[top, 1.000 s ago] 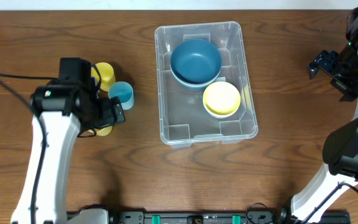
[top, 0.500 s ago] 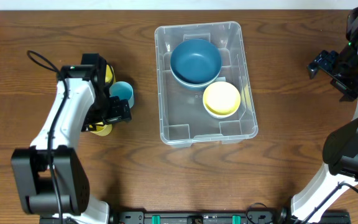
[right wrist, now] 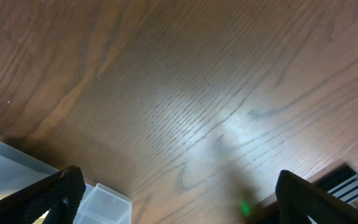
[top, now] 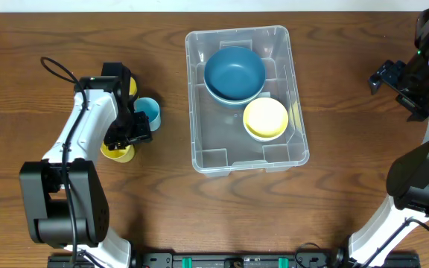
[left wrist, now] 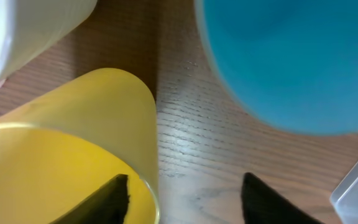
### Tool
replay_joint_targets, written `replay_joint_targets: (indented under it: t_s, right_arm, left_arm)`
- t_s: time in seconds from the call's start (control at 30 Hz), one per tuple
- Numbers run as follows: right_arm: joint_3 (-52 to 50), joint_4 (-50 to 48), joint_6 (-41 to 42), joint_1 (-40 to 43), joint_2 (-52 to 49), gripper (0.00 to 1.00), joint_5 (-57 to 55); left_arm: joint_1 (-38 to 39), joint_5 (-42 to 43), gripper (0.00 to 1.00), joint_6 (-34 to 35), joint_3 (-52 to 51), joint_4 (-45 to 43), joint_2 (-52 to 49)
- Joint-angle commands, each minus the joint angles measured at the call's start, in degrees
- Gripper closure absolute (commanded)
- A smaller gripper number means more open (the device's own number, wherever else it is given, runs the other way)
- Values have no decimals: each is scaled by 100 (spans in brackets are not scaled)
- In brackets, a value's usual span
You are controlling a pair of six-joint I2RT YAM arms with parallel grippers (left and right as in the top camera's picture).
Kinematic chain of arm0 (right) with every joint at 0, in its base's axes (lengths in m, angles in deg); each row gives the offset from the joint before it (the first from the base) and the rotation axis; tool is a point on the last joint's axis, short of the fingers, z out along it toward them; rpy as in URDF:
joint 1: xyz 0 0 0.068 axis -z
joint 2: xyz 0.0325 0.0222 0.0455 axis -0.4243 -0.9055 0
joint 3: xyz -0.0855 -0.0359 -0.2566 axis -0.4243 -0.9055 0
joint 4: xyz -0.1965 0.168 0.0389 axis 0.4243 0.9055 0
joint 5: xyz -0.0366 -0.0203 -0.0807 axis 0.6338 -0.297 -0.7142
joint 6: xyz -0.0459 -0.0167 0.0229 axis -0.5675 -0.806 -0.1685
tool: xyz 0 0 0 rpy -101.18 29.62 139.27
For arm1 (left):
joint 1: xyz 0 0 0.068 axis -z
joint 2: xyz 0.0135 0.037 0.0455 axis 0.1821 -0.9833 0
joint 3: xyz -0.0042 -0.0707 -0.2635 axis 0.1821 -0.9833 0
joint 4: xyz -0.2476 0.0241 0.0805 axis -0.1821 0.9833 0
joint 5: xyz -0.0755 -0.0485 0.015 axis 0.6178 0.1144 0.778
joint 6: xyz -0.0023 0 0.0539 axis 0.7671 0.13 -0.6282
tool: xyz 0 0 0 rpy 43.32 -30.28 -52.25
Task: Pack container
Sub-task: 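Move the left gripper to the yellow cup and grasp it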
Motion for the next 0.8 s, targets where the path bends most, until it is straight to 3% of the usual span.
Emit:
replay_joint_targets:
  t_s: [0.0, 0.07, 0.43, 0.77]
  right_arm:
    - [11, 7, 76, 26, 68, 1, -59]
    - [11, 4, 76, 26, 68, 1, -59]
    - [11, 7, 76, 26, 68, 1, -57]
    - [11, 4, 76, 26, 68, 1, -59]
  left_arm:
    - [-2, -90, 50, -55, 28, 46, -61]
    - [-2, -92, 57, -55, 17, 46, -61]
    - [-2, -111, 78, -52, -79, 44, -61]
    - [-2, -243, 79, -52, -155, 20, -61]
